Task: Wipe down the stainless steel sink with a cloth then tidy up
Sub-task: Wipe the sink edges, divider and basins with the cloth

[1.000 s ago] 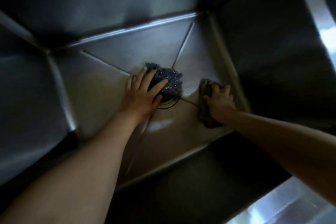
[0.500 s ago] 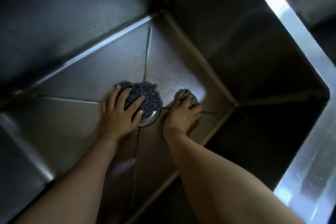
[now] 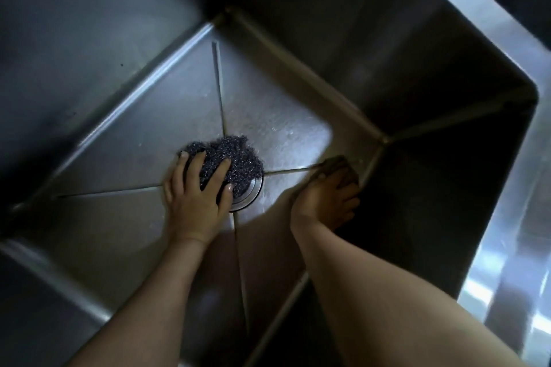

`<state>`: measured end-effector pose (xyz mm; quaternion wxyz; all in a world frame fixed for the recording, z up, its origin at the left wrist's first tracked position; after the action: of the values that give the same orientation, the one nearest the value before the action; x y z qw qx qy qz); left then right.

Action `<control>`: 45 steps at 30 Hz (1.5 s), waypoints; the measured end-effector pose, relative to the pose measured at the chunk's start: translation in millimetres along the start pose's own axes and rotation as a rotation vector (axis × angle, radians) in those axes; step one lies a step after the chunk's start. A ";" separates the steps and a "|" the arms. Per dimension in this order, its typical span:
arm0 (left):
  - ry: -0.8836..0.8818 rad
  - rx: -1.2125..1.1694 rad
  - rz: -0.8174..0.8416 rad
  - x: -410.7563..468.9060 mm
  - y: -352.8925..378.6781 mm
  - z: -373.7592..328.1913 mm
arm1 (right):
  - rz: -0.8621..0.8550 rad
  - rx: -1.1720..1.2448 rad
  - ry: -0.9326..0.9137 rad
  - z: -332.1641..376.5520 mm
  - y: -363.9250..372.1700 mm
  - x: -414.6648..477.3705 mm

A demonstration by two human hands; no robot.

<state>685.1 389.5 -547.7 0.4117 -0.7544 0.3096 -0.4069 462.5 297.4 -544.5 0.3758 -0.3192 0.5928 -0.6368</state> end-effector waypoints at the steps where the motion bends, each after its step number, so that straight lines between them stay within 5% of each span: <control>1: -0.004 0.000 0.003 -0.2 0.2 -0.2 | -0.005 0.011 -0.027 5.3 0.8 -6.3; 7: 0.008 0.000 -0.008 0.2 -0.2 -2.3 | -0.070 0.037 -0.214 46.1 -0.9 23.6; 17: -0.038 -0.007 0.053 -0.4 2.5 -1.0 | -0.042 0.023 -0.075 34.7 -7.8 49.8; 25: -0.036 -0.012 0.050 0.6 1.2 -1.6 | 0.052 -0.031 -0.489 79.2 1.8 36.4; 38: -0.060 -0.008 0.053 0.1 0.7 -0.6 | 0.046 0.009 -0.187 55.3 -3.0 48.9; 45: -0.053 0.007 0.077 0.8 2.8 -1.1 | 0.120 0.017 -0.717 110.0 9.0 0.0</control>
<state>684.2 387.2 -549.5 0.4375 -0.7511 0.3260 -0.3717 557.2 240.6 -543.1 0.5993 -0.4836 0.4357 -0.4660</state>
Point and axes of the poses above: each hand's wrist, its own x-axis towards the middle knuckle, its own y-axis out of the palm, z = x × y, the point moved 8 cm from there along x, towards the middle knuckle, and after that the axes turned 11 degrees about -z, right-handed, at the moved point
